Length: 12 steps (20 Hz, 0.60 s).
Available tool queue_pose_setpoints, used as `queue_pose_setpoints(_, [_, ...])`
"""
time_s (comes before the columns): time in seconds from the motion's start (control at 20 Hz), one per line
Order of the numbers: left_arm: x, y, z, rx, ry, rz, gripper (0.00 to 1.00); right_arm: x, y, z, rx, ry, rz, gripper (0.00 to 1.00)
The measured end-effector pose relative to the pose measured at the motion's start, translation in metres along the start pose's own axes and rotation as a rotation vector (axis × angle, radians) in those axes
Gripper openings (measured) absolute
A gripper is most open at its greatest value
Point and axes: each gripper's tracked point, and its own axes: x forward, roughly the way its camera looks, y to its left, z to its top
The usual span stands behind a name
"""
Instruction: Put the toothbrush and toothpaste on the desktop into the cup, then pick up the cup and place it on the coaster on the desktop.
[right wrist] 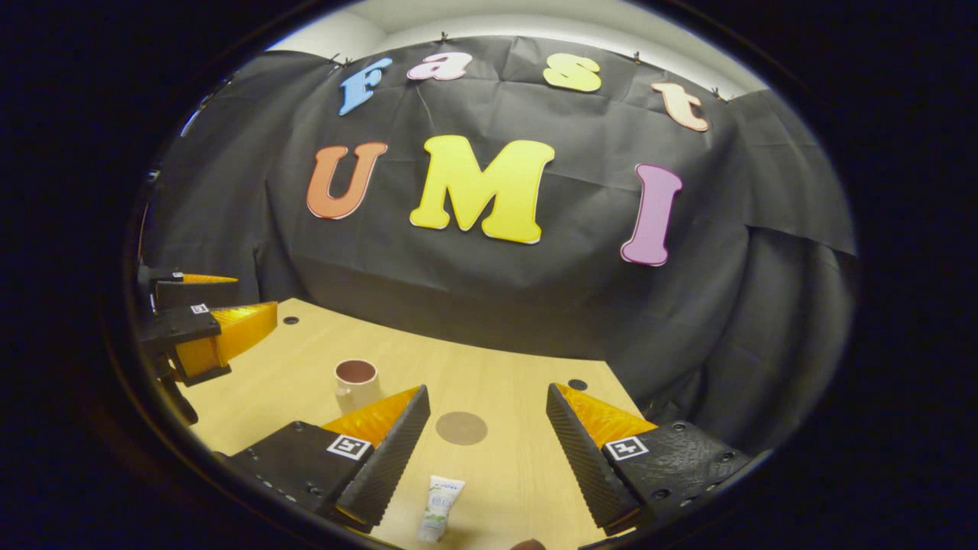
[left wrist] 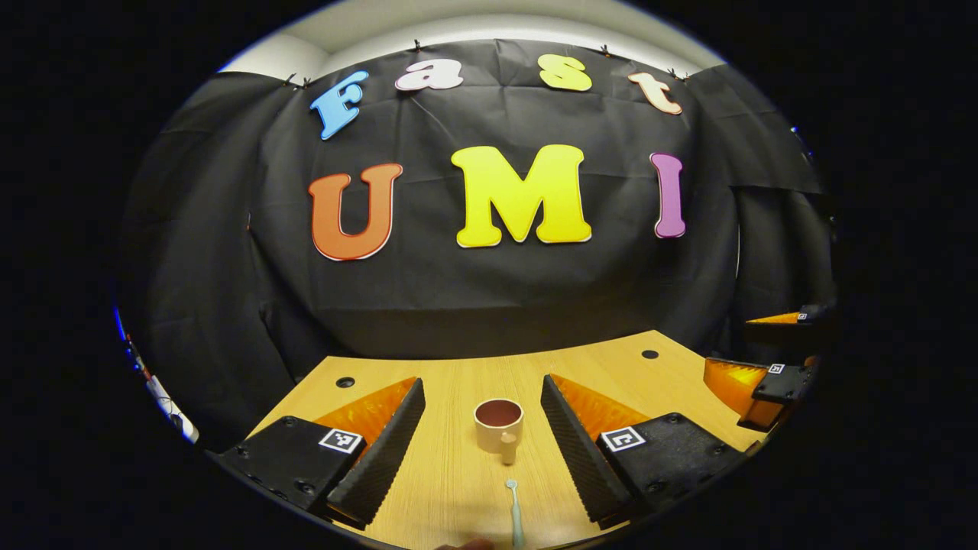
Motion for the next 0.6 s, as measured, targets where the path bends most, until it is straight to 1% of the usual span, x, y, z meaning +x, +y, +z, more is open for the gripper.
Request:
queue_pose_setpoints(0.15, [0.003, -0.007, -0.019, -0.006, 0.073, -0.027, 0.97, 0.003, 0.002, -0.017, 0.007, 0.058, 0.008, 0.97])
queue_pose_setpoints(0.2, [0.004, -0.007, -0.026, -0.006, 0.101, -0.035, 0.97, 0.004, 0.002, -0.023, 0.012, 0.082, 0.01, 0.95])
queue_pose_setpoints(0.35, [0.006, -0.013, -0.053, -0.008, 0.205, -0.055, 0.98, 0.007, 0.002, -0.043, 0.028, 0.15, 0.013, 0.95])
queue_pose_setpoints(0.4, [0.005, -0.015, -0.061, -0.014, 0.234, -0.061, 0.98, 0.009, 0.003, -0.05, 0.038, 0.171, 0.017, 0.93])
queue_pose_setpoints(0.45, [0.006, -0.016, -0.069, -0.019, 0.264, -0.065, 0.98, 0.011, 0.003, -0.057, 0.047, 0.198, 0.018, 0.95])
queue_pose_setpoints(0.5, [0.008, -0.016, -0.076, -0.025, 0.292, -0.07, 0.98, 0.013, 0.002, -0.065, 0.055, 0.23, 0.017, 0.95])
queue_pose_setpoints(0.55, [0.009, -0.018, -0.084, -0.027, 0.319, -0.072, 0.98, 0.016, 0.002, -0.074, 0.062, 0.265, 0.019, 0.97])
queue_pose_setpoints(0.6, [0.009, -0.019, -0.092, -0.026, 0.346, -0.076, 0.98, 0.018, 0.004, -0.084, 0.069, 0.303, 0.021, 0.94])
